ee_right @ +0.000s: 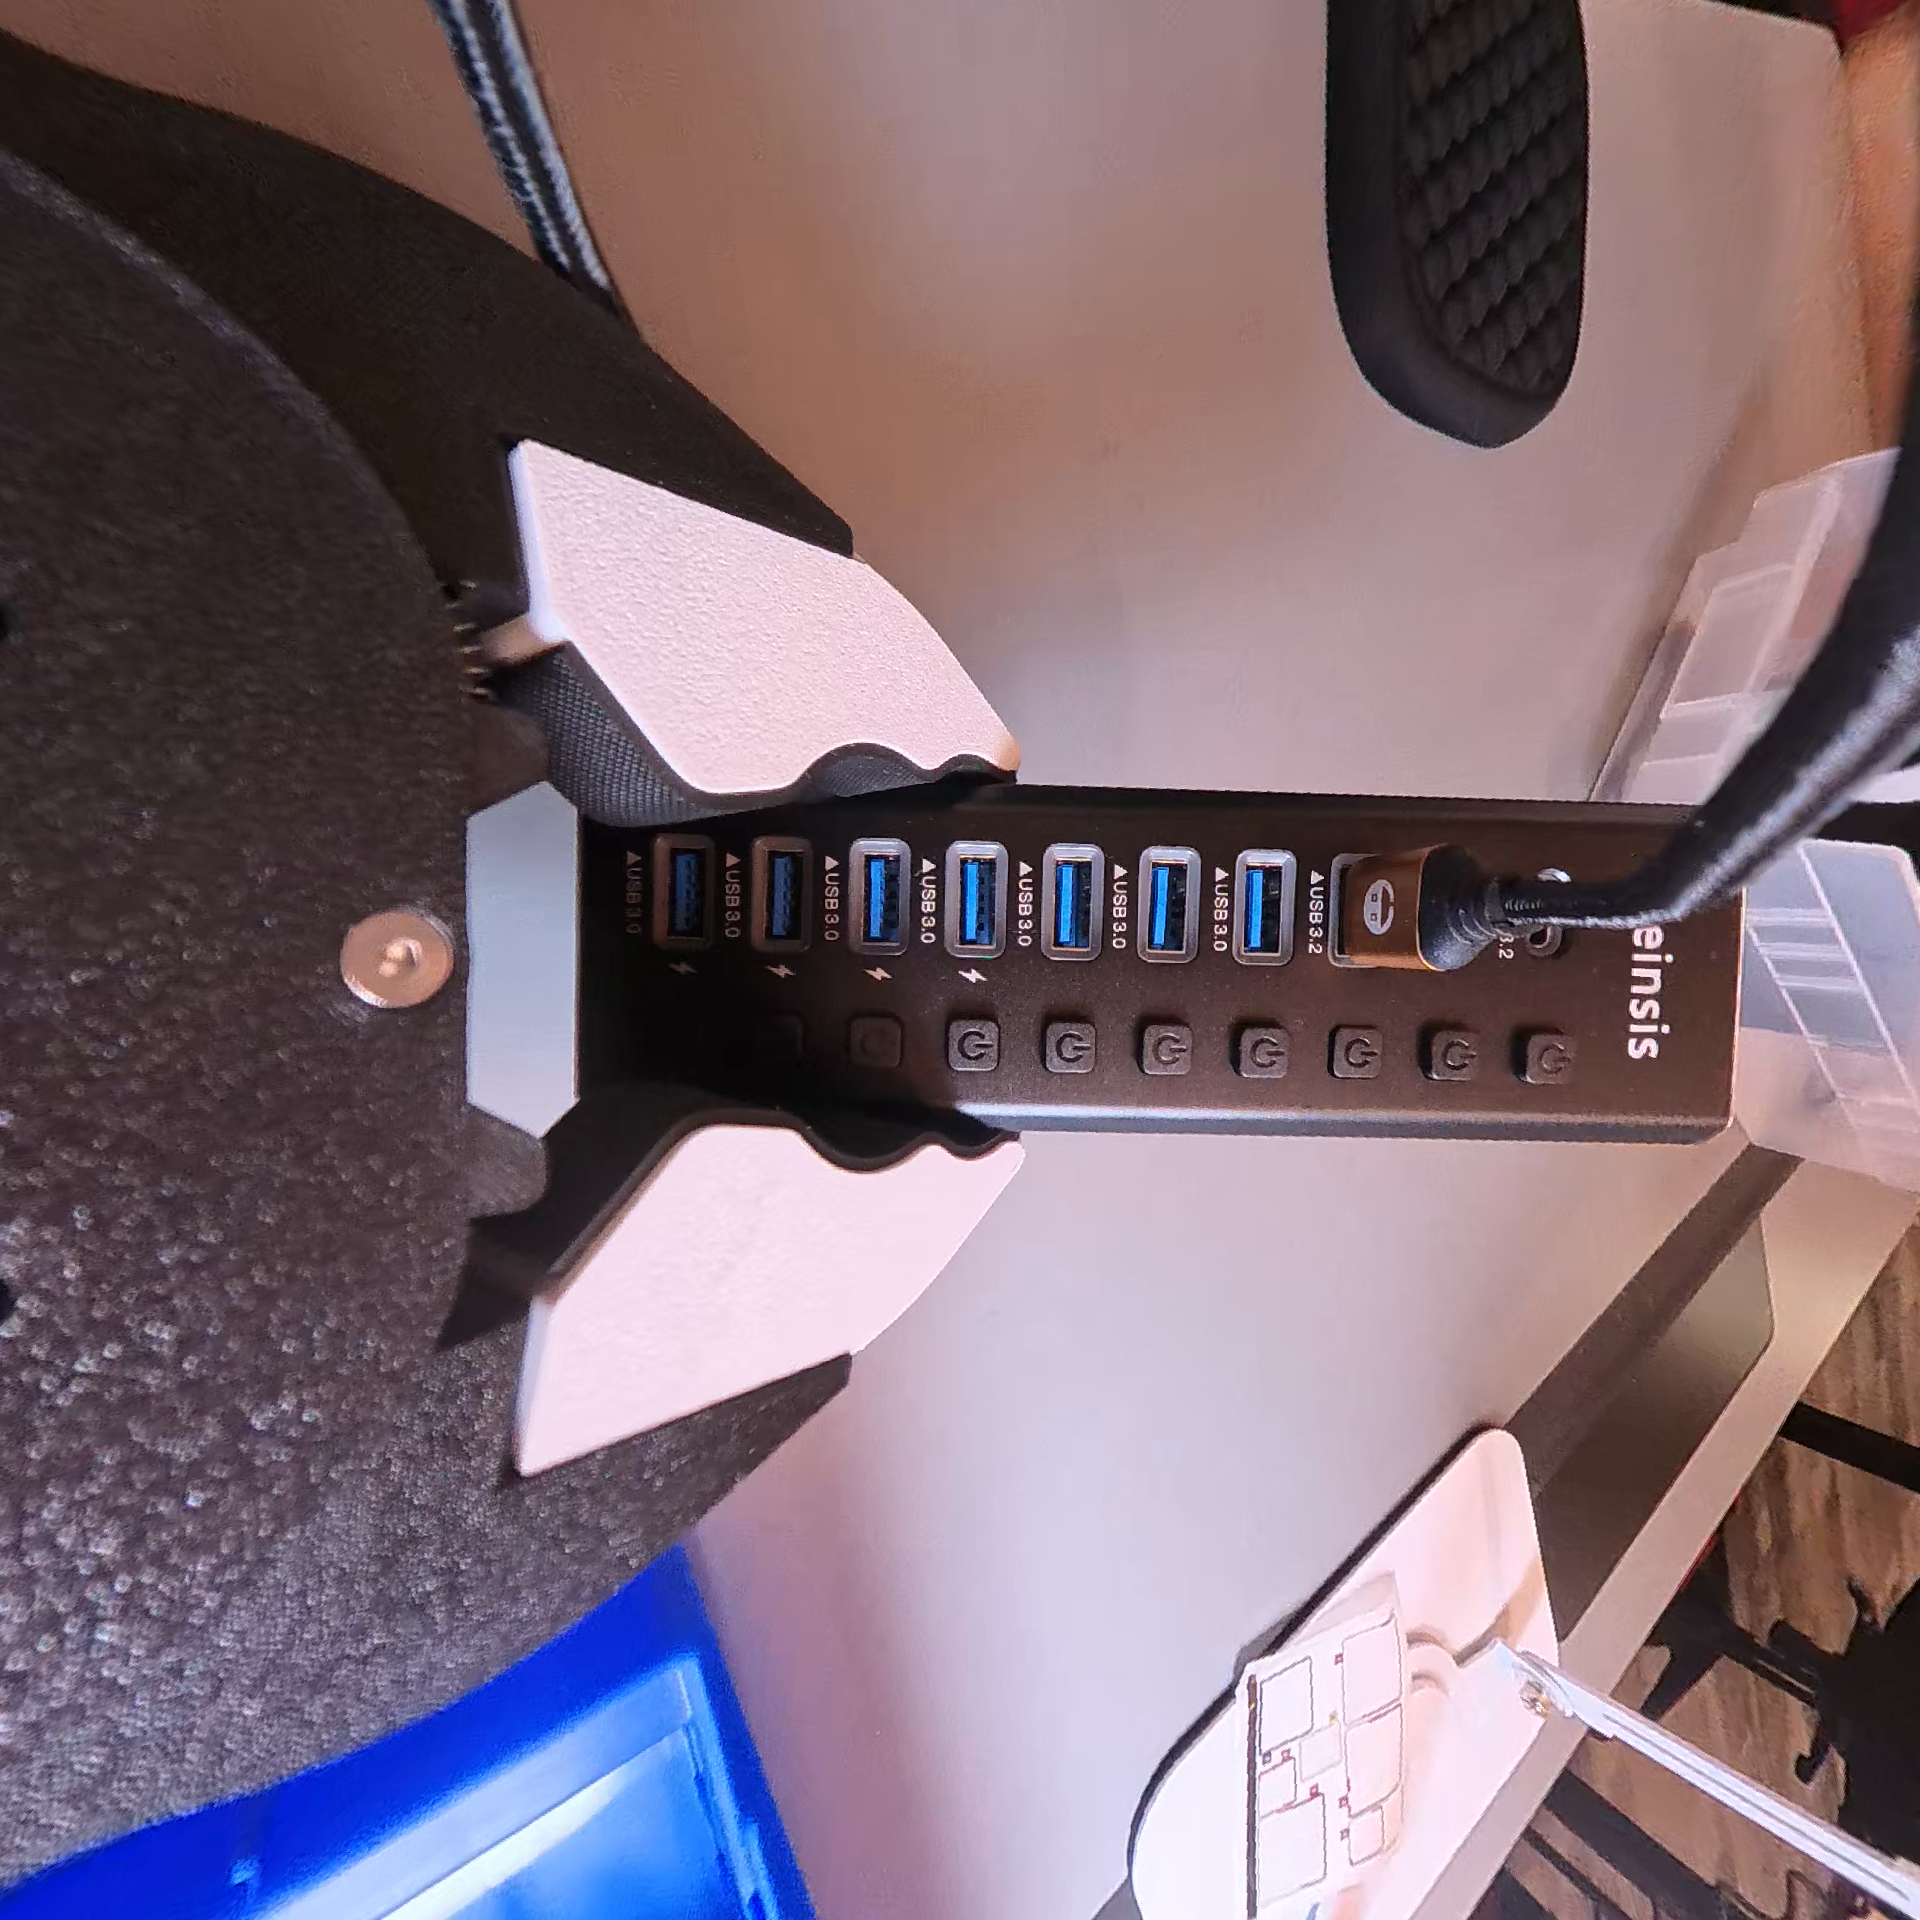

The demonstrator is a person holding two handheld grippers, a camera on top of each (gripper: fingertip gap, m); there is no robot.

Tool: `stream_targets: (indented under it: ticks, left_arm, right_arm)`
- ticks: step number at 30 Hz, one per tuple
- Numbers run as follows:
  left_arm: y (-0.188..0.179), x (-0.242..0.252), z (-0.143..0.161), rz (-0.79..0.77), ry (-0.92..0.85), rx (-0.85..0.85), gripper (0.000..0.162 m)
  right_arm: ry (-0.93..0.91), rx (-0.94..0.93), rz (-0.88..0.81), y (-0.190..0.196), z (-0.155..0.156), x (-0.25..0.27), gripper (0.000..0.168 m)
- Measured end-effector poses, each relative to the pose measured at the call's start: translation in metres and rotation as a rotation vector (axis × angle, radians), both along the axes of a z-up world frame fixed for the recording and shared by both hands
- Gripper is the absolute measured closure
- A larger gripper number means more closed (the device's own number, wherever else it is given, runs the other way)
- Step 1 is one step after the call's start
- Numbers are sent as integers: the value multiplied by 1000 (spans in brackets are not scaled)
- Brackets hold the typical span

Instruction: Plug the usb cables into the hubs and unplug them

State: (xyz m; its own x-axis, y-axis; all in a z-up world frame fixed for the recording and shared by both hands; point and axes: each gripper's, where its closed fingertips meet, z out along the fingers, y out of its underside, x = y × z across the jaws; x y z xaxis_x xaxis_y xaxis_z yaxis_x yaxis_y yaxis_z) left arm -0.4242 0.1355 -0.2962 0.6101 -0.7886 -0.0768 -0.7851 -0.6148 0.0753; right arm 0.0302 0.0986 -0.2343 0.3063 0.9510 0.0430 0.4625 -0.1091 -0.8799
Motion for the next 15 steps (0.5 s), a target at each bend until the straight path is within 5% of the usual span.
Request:
stream_targets:
  ticks: [2,6,15]
  left_arm:
    - [-1,3,-3,-19,-11,-16,146]
    - [12,-8,20,-63,89,125,146]
    - [16,-14,220,-22,122,646,147]
  right_arm:
    - [5,2,0,0,1,0,107]
    - [8,11,-2,1,2,1,107]
    - [29,38,-11,3,10,4,107]
